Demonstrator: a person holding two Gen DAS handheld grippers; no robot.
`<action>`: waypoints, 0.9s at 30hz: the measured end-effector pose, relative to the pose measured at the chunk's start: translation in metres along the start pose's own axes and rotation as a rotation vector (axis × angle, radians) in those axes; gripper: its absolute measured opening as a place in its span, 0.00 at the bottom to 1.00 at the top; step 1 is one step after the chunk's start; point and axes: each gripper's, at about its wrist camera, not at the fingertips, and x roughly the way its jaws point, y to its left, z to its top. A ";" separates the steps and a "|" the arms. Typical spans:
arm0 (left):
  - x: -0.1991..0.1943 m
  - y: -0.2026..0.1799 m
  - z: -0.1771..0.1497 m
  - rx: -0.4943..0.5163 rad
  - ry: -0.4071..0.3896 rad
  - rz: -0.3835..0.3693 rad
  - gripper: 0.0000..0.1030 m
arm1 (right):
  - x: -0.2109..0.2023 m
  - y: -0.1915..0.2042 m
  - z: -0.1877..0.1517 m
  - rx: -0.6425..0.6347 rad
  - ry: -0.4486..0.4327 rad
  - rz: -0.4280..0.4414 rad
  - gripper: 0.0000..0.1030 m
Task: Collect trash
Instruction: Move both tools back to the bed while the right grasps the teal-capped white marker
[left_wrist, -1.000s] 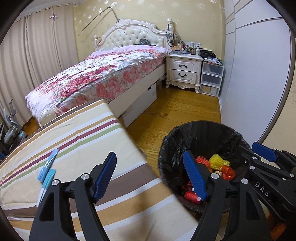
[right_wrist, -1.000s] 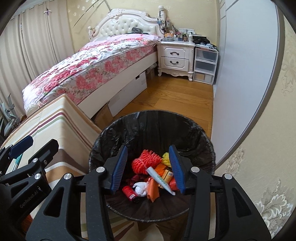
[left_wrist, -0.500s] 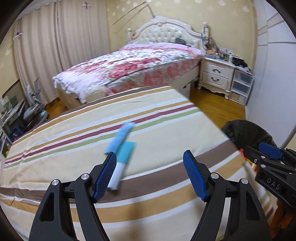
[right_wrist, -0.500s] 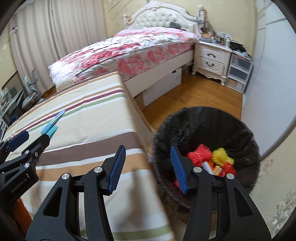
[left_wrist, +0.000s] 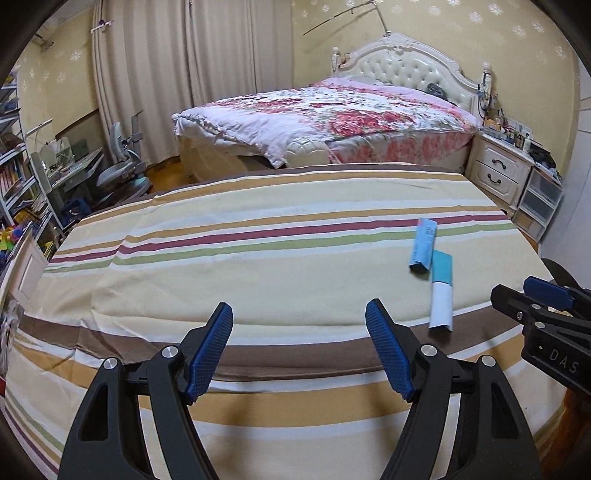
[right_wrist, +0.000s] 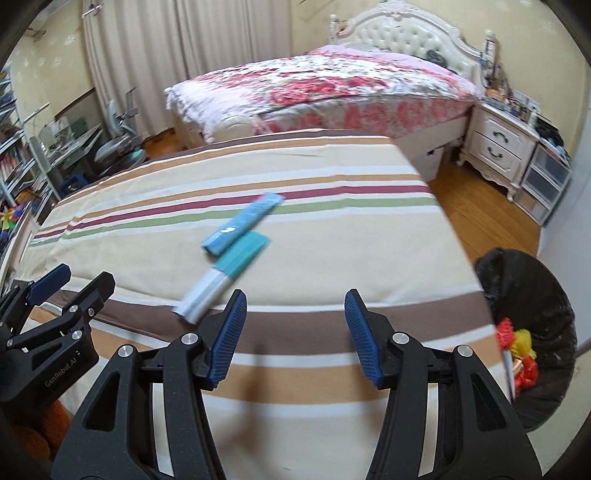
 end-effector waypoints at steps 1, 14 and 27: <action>0.000 0.006 0.000 -0.009 -0.001 0.003 0.70 | 0.001 0.007 0.001 -0.007 0.002 0.006 0.53; 0.003 0.037 -0.009 -0.078 0.016 -0.003 0.70 | 0.032 0.035 0.003 -0.048 0.061 -0.032 0.36; 0.020 -0.019 0.006 0.019 0.037 -0.089 0.70 | 0.029 -0.025 0.007 0.032 0.037 -0.098 0.17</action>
